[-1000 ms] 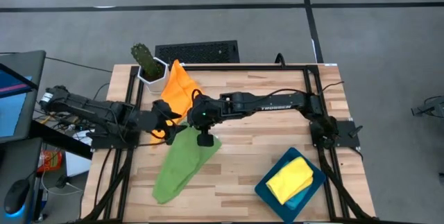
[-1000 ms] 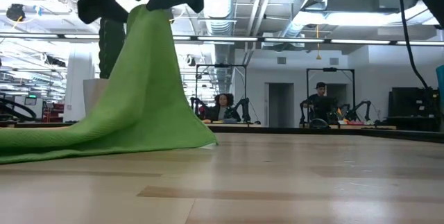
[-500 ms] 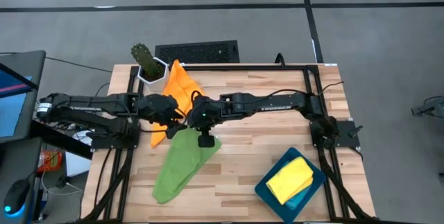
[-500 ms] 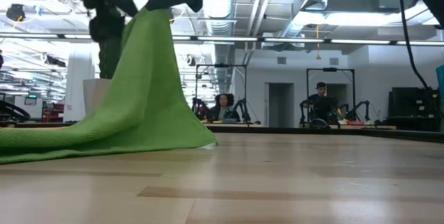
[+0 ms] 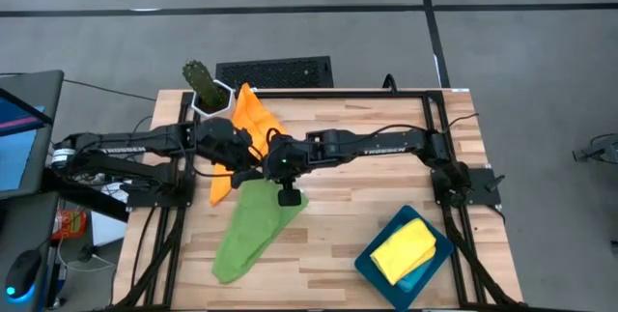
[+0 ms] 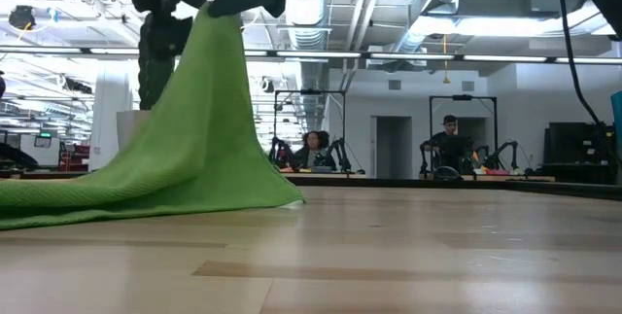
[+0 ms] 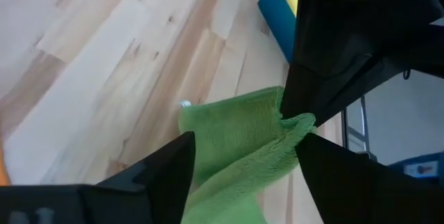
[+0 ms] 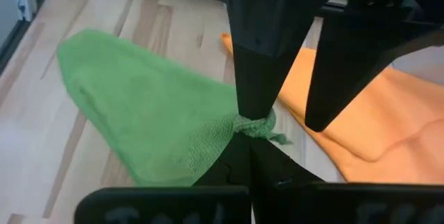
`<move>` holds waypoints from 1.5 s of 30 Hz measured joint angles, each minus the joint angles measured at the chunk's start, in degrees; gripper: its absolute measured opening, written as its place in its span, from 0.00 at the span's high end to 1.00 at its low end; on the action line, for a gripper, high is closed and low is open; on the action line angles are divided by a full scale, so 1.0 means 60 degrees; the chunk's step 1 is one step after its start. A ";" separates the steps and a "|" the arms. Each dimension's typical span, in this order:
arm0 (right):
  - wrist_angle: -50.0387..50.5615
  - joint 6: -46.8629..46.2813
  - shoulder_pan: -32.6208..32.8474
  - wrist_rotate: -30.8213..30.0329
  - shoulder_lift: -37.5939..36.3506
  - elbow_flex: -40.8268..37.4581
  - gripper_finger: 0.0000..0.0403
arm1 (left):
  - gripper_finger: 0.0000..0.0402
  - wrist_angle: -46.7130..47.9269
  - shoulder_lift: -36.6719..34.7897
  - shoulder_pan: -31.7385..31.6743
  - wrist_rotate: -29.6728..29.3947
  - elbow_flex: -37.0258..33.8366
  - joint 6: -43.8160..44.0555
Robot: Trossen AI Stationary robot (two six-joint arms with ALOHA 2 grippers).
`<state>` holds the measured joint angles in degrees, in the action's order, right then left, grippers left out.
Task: Fold microfiber towels
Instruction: Fold the green microfiber towel
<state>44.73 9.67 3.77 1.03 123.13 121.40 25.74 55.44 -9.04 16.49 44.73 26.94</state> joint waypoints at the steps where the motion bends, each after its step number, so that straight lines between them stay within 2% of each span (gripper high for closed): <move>1: 0.0007 0.0000 -0.0004 -0.0022 0.0000 0.0000 0.97 | 0.41 -0.0027 0.0007 -0.0054 0.0034 0.0000 -0.0091; 4: 0.0005 0.0004 -0.0005 -0.0026 -0.0002 0.0000 0.97 | 0.46 -0.0187 0.0011 -0.0134 0.0367 -0.0011 -0.0233; 7: -0.0038 0.0005 0.0004 -0.0015 -0.0004 0.0000 0.97 | 0.55 -0.0239 0.0011 -0.0138 0.0767 -0.0015 -0.0286; 14: -0.0029 0.0083 -0.0020 -0.0070 -0.0004 0.0000 0.97 | 0.92 -0.0291 0.0007 -0.0066 0.0802 -0.0011 -0.0597; 16: 0.0047 0.0257 -0.0056 -0.0103 -0.0004 0.0000 0.96 | 0.97 -0.0279 0.0007 -0.0066 0.0699 -0.0011 -0.0399; 19: 0.0479 0.0289 -0.0191 -0.0195 -0.0108 0.0000 0.92 | 0.99 -0.0205 -0.0023 -0.0053 0.0655 -0.0011 -0.0021; 23: 0.1124 -0.0096 -0.0581 -0.0021 -0.0571 0.0007 0.82 | 1.00 -0.0174 -0.0284 -0.0036 0.0517 0.0031 0.0249; 26: 0.1776 -0.0481 -0.0904 0.0574 -0.0739 0.0015 0.73 | 1.00 -0.0085 -0.0471 -0.0044 0.0216 0.0198 0.0400; 30: 0.2382 -0.0850 -0.1226 0.2010 -0.0758 -0.0211 0.63 | 1.00 0.0045 -0.0816 -0.0044 0.0137 0.0659 0.0670; 33: 0.1976 -0.1017 -0.1300 0.2680 -0.0752 -0.0925 0.57 | 1.00 0.0542 -0.1093 -0.0020 0.0134 0.1045 0.0893; 36: 0.1158 -0.1038 -0.1297 0.2817 -0.0736 -0.1705 0.54 | 1.00 0.1027 -0.1322 0.0091 0.0099 0.1377 0.0951; 45: -0.2514 -0.0499 -0.1523 0.2824 -0.0736 -0.4082 0.55 | 1.00 0.1671 -0.1652 0.0507 -0.0341 0.1486 0.1393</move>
<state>29.65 6.68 -5.37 17.98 118.72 96.91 35.76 45.53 -6.00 14.45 53.65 35.30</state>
